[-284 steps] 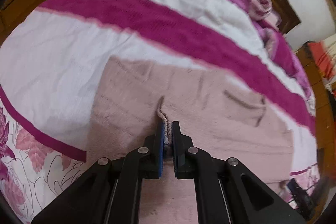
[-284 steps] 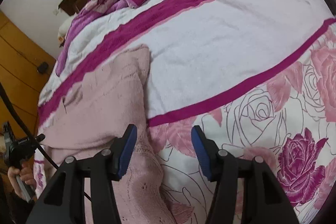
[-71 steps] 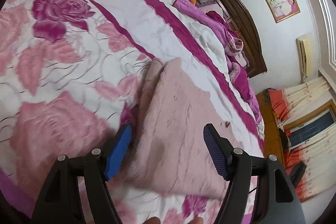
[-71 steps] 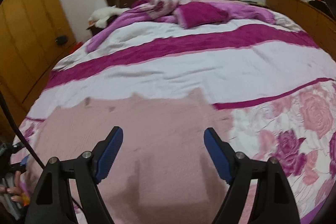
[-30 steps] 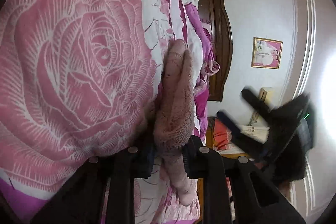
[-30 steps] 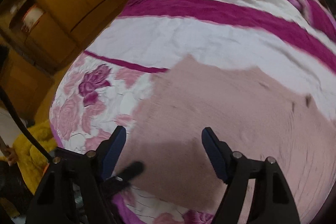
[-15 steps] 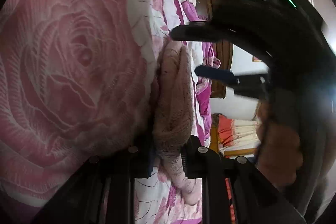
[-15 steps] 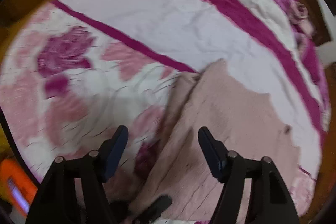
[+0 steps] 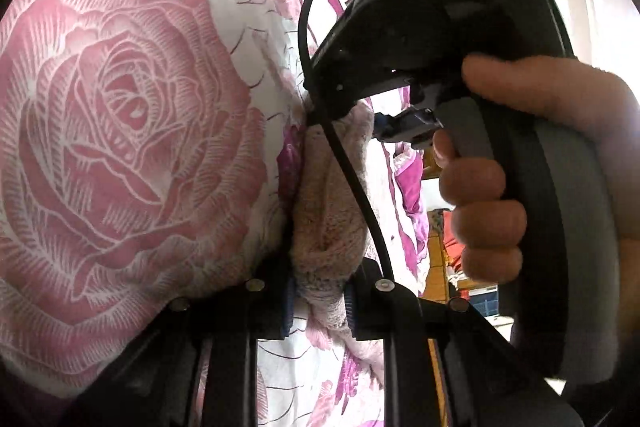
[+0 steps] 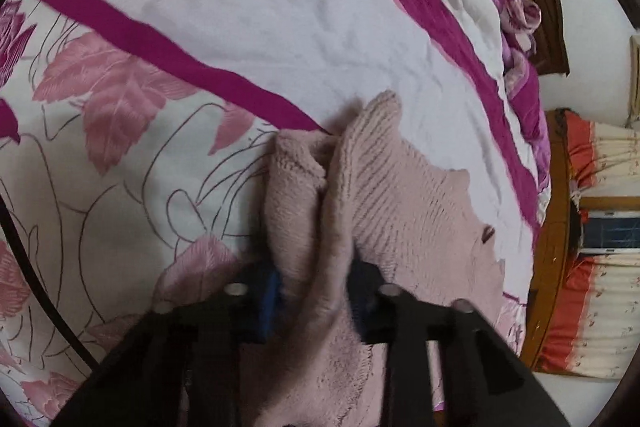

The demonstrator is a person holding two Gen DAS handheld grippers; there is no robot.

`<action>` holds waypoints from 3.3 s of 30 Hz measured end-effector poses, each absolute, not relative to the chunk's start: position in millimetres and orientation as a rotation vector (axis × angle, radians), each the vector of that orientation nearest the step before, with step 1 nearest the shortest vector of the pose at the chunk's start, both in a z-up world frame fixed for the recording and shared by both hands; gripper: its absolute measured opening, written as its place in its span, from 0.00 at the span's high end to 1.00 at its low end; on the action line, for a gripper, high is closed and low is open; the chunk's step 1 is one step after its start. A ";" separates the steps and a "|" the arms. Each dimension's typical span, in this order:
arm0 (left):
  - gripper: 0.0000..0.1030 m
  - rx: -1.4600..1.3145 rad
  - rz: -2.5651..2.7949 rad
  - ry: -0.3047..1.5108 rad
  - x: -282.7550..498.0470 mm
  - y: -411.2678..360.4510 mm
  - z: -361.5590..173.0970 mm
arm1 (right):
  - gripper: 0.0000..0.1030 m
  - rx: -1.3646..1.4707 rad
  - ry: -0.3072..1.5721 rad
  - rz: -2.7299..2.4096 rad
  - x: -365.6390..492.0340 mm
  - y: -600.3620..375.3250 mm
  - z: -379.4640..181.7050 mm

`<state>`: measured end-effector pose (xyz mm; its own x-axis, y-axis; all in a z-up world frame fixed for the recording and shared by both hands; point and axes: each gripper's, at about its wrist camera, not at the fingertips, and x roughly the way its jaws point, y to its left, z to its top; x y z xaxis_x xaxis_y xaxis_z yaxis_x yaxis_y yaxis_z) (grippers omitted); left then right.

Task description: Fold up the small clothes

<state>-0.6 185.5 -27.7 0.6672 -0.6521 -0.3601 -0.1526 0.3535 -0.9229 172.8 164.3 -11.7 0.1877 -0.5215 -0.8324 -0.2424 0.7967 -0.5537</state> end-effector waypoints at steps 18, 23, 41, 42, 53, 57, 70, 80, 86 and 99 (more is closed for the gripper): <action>1.00 -0.887 -0.460 0.726 -11.3 137.3 56.3 | 0.81 -0.535 1.212 0.090 141.3 99.1 49.3; 1.00 -0.814 -0.429 0.740 -14.3 124.6 73.5 | 0.81 -0.503 1.146 0.150 132.3 80.7 70.8; 1.00 -0.512 -0.378 0.744 -19.6 40.8 111.8 | 0.81 -0.391 0.982 0.321 100.9 -30.9 117.2; 1.00 -0.507 -0.385 0.741 -17.7 35.1 111.9 | 0.81 -0.373 0.976 0.321 100.9 -40.8 120.4; 1.00 -0.397 -0.458 0.744 -24.8 -41.3 131.6 | 0.81 -0.346 0.939 0.323 85.2 -128.6 133.6; 1.00 -0.343 -0.497 0.756 -29.1 -74.1 135.6 | 0.81 -0.360 0.915 0.312 76.3 -160.5 139.3; 1.00 -0.278 -0.560 0.807 -37.2 -160.9 119.4 | 0.82 -0.231 0.917 0.277 63.0 -260.4 121.2; 1.00 -0.150 -0.625 0.827 -46.2 -214.7 101.9 | 0.82 -0.067 0.985 0.256 68.9 -325.9 89.3; 1.00 -0.116 -0.621 0.865 -39.0 -232.5 84.3 | 0.82 -0.065 1.000 0.237 69.9 -337.1 73.0; 1.00 -0.087 -0.633 0.856 -41.7 -246.9 73.9 | 0.81 0.079 0.865 0.233 65.3 -358.9 67.0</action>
<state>-41.7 -246.9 73.9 0.4850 -0.5531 -0.6774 0.4855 0.8145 -0.3175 65.3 -358.9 67.0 0.6255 0.2342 -0.7442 -0.1707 0.9719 0.1624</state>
